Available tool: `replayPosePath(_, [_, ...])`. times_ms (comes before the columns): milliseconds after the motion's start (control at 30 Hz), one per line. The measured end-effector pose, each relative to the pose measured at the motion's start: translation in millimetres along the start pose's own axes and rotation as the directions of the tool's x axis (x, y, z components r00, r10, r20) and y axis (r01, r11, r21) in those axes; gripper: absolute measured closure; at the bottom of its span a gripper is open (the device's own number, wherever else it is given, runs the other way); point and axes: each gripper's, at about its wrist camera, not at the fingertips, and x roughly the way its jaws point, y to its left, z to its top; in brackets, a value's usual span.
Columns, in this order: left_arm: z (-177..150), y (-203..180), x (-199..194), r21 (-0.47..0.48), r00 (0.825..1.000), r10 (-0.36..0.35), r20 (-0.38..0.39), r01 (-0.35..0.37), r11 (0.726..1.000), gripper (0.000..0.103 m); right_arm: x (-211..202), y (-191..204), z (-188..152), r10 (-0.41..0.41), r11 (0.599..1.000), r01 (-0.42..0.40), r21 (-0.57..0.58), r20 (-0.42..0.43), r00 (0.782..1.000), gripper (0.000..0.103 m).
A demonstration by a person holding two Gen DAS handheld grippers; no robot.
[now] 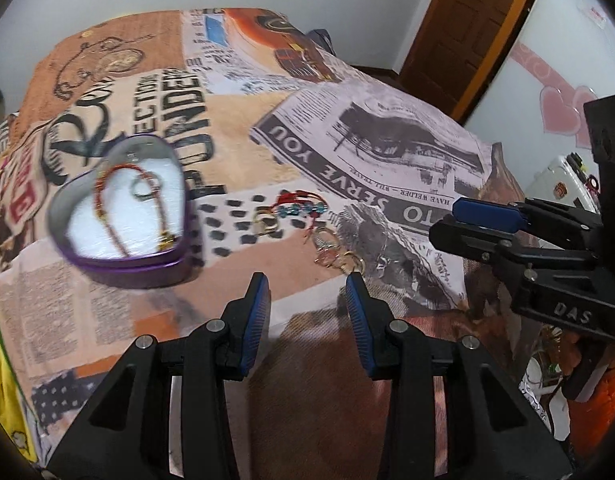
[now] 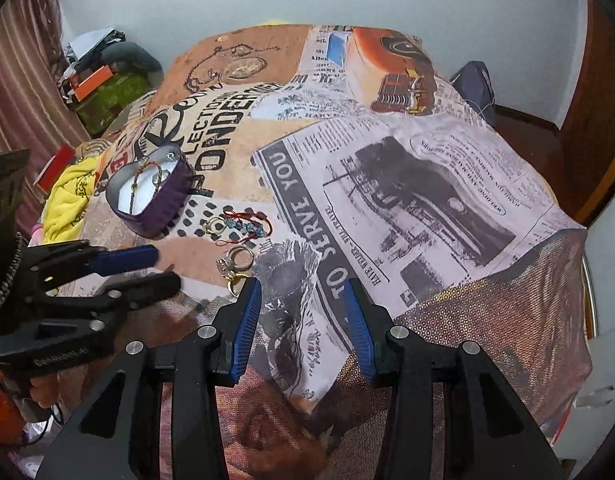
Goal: Organize jewelry
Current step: 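Withdraw both open tools from the tin toward the remaining jewelry, then grasp a small ring with the left tool while the right tool grasps a gold ring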
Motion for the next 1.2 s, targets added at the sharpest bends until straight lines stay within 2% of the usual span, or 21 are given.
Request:
replayPosePath(133, [8, -5, 15, 0.003, 1.0, -0.007, -0.011, 0.007, 1.0, 0.068, 2, -6, 0, 0.003, 1.0, -0.003, 0.011, -0.003, 1.0, 0.064])
replayPosePath(200, [11, -6, 22, 0.004, 1.0, -0.003, -0.014, 0.003, 1.0, 0.076, 2, -10, 0, 0.005, 1.0, -0.005, 0.017, -0.004, 1.0, 0.064])
replayPosePath(333, [16, -4, 30, -0.006, 1.0, -0.017, -0.019, 0.017, 1.0, 0.082, 5, -10, 0, 0.02, 1.0, -0.02, 0.015, -0.014, 1.0, 0.064])
replayPosePath(433, [18, -3, 33, -0.014, 0.999, -0.033, -0.022, 0.033, 0.999, 0.092, 9, -6, 0, 0.034, 0.999, -0.034, 0.002, -0.024, 0.999, 0.064])
replayPosePath(600, [17, 0, 28, -0.021, 1.0, -0.028, -0.011, 0.028, 0.999, 0.092, 18, 5, -1, 0.062, 0.998, -0.063, -0.024, -0.048, 0.997, 0.064])
replayPosePath(867, [9, 13, -4, -0.024, 0.999, 0.011, 0.038, -0.01, 1.0, 0.092, 38, 26, 1, 0.105, 0.992, -0.111, -0.061, -0.088, 0.991, 0.064])
replayPosePath(1000, [4, 19, -15, -0.026, 0.998, 0.037, 0.055, -0.035, 0.999, 0.092, 51, 35, 3, 0.108, 0.991, -0.116, -0.067, -0.105, 0.989, 0.064])
replayPosePath(1100, [1, 22, -18, -0.035, 0.997, 0.041, 0.06, -0.039, 0.999, 0.092, 56, 40, 2, 0.092, 0.991, -0.099, -0.089, -0.086, 0.992, 0.064])
replayPosePath(1167, [0, 23, -19, -0.041, 0.997, 0.04, 0.062, -0.037, 0.998, 0.092, 55, 42, 1, 0.086, 0.991, -0.092, -0.102, -0.071, 0.994, 0.07])
replayPosePath(1200, [-1, 24, -19, -0.045, 0.997, 0.038, 0.063, -0.035, 0.998, 0.092, 55, 42, 1, 0.082, 0.99, -0.089, -0.105, -0.067, 0.994, 0.078])
